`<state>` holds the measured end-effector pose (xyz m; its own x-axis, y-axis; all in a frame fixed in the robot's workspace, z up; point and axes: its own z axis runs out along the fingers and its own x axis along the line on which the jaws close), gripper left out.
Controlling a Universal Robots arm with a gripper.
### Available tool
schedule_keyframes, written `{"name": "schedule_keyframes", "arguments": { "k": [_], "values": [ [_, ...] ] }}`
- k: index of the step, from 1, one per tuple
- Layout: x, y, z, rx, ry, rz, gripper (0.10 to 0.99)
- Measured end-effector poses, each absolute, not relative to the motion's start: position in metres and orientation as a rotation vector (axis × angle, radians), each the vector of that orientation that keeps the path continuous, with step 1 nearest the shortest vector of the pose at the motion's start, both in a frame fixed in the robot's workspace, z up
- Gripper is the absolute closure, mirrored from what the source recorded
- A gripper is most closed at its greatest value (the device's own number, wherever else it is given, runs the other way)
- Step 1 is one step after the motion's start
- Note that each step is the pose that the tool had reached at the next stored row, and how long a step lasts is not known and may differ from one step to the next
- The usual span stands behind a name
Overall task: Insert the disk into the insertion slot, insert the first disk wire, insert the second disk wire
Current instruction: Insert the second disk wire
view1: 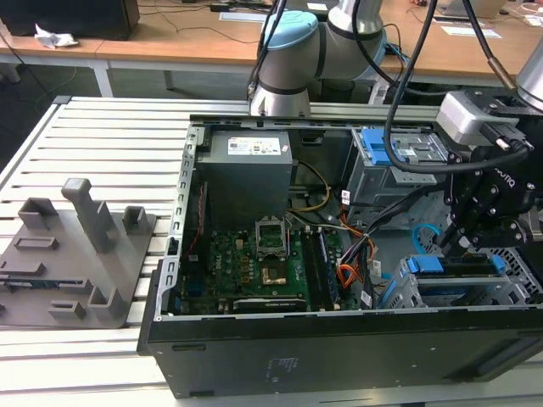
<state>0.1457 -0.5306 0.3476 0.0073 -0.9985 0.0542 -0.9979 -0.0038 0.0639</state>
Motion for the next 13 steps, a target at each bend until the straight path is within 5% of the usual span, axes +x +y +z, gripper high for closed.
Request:
{"name": "schedule_keyframes", "arguments": {
  "k": [13],
  "values": [
    [0.1529, -0.5334, 0.3473, 2.13, -2.194, -0.013, 0.922]
  ]
}}
